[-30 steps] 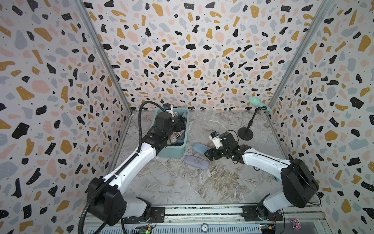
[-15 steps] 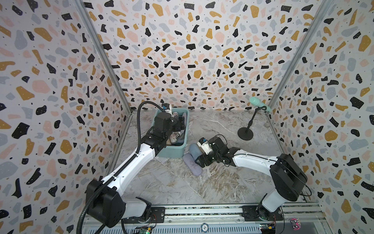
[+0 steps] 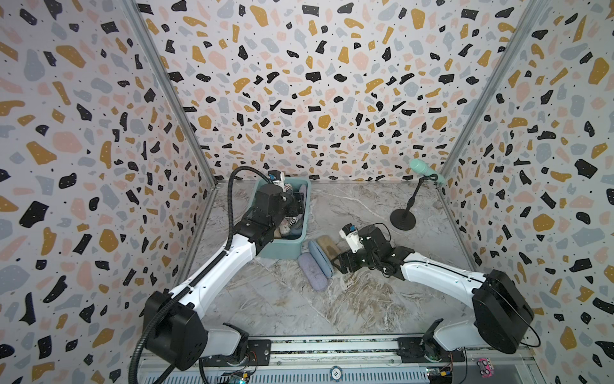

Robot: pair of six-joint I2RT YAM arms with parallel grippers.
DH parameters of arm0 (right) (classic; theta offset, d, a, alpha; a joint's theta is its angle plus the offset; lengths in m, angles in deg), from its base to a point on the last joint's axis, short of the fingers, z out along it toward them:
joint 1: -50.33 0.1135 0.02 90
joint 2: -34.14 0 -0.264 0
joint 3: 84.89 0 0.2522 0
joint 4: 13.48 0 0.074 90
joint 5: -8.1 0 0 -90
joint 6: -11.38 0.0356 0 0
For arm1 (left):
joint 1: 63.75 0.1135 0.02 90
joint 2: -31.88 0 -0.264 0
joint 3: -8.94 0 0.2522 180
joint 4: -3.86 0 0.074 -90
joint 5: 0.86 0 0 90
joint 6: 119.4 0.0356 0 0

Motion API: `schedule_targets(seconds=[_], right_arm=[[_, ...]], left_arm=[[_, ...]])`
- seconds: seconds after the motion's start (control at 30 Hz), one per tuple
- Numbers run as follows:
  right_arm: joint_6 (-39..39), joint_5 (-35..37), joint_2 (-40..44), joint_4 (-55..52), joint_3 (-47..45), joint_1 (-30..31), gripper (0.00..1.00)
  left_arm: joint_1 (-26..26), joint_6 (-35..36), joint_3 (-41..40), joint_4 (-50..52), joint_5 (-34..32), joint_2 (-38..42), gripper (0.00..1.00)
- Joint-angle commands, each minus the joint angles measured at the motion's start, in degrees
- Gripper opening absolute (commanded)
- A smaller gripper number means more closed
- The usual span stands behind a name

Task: Put the glasses cases into the storage boxes
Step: Adjust the glasses case at the center of the board.

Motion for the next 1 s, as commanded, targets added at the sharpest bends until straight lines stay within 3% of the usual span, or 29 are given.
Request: schedule_targets(seconds=[0.0,0.2,0.4,0.53,0.7,0.8,0.97], right_arm=[[3.16,3.41,4.24,-1.29,-3.35,-2.58,0.86],[5.82,7.48,11.01,0.48,-9.01,-5.14,0.86],[6.42,7.85,13.59,2.35,-12.26,-6.91,0.86],[6.77,7.3,13.68,3.78,-13.15,-7.41,0.87],[6.79,5.85,14.51,5.27,-15.12,-7.52,0.87],[5.77,4.69,14.68,4.67,-15.45,-7.49,0.88],[5.24,4.43,15.62,5.17,-16.61,-7.47,0.94]], left_arm=[[-2.26,-0.03,2.13,0.85,1.87,-1.52,0.79],[-12.63,-0.65,4.41,7.88,-12.16,-0.03,0.79],[-27.01,-15.45,-7.54,6.53,-24.39,8.21,0.75],[-36.45,-30.52,-17.36,5.11,-30.86,8.48,0.75],[-40.2,-41.71,-26.97,1.99,-33.12,7.86,0.82],[-40.12,-41.03,-27.08,4.55,-34.83,6.38,0.91],[-40.02,-39.73,-25.82,4.31,-32.57,2.22,0.94]])
